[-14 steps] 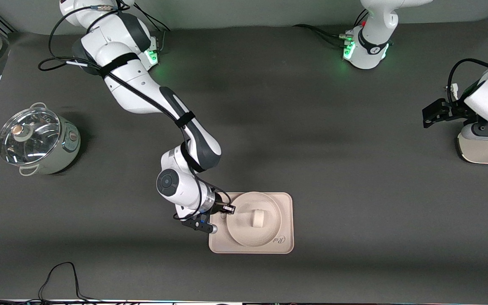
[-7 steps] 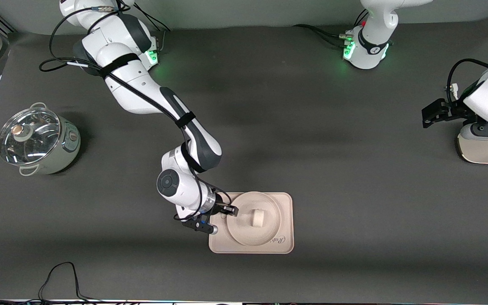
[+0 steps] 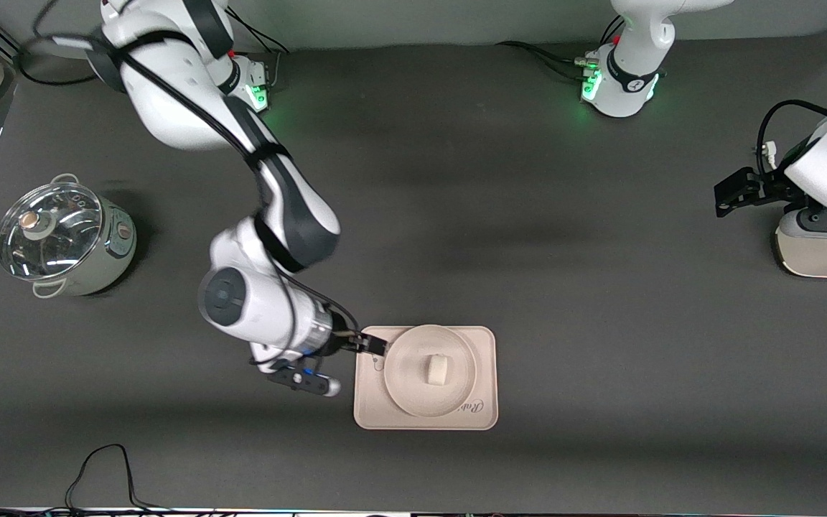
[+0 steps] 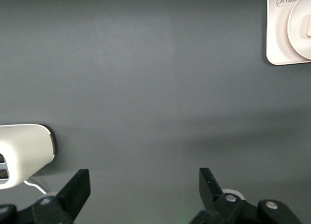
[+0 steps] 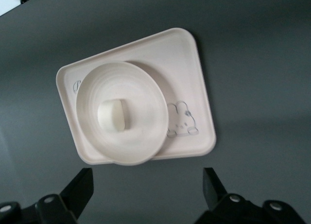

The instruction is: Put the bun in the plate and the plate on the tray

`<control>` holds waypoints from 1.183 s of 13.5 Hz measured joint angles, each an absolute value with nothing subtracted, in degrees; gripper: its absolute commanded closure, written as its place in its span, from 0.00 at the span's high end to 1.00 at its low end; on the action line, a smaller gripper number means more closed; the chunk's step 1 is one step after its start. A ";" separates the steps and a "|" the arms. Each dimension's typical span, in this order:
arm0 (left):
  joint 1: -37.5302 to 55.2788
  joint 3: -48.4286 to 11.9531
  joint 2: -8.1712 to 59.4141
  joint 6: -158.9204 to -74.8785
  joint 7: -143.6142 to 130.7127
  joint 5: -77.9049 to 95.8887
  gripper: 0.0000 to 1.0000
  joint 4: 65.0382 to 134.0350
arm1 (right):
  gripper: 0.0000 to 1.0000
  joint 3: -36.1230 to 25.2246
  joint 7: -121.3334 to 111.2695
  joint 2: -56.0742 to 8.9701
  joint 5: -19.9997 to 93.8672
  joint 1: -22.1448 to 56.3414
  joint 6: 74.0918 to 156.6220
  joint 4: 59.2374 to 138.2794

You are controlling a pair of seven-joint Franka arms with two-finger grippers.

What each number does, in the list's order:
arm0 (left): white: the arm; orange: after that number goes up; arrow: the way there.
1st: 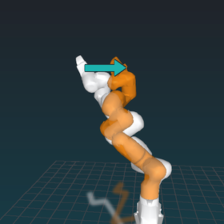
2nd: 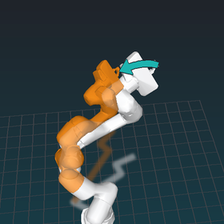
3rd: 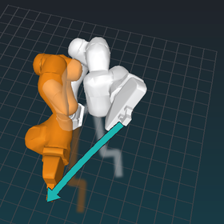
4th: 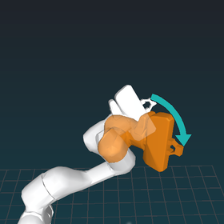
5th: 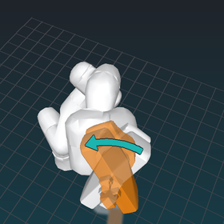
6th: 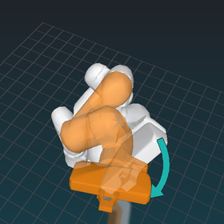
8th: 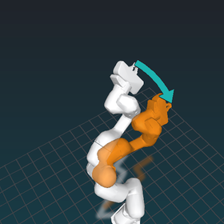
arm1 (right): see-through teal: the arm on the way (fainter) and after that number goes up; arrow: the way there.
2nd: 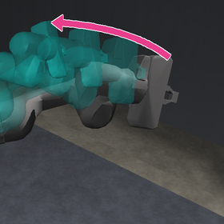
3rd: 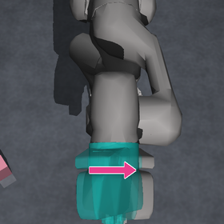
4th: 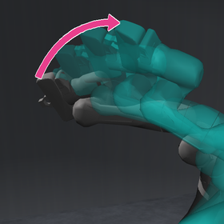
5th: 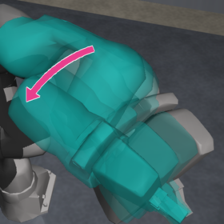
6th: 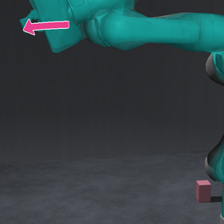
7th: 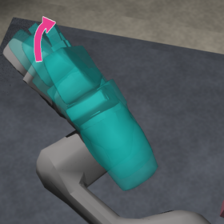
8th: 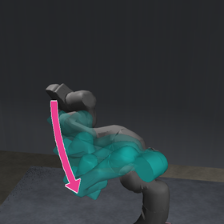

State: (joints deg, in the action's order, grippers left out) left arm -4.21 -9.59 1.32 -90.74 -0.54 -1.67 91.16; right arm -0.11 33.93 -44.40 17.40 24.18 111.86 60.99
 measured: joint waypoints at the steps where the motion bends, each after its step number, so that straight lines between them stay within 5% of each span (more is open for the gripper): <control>1: -4.21 -9.59 1.32 -90.74 -0.54 -1.66 1.00 91.12 | 1.00 -0.35 33.93 -40.79 17.39 22.90 107.56 61.71; 10: -4.28 -9.25 1.07 -90.63 -0.55 -0.44 1.00 90.96 | 1.00 -0.43 15.17 -5.70 8.05 7.92 89.94 85.82; 16: -4.33 -9.22 1.11 -90.59 -0.55 -0.42 1.00 90.99 | 1.00 -5.16 3.25 -2.09 2.25 5.16 88.73 89.73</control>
State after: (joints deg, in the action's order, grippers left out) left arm -4.33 -9.22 1.11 -90.59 -0.55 -0.42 90.99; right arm -5.16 3.25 -2.09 2.25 5.16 88.73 89.73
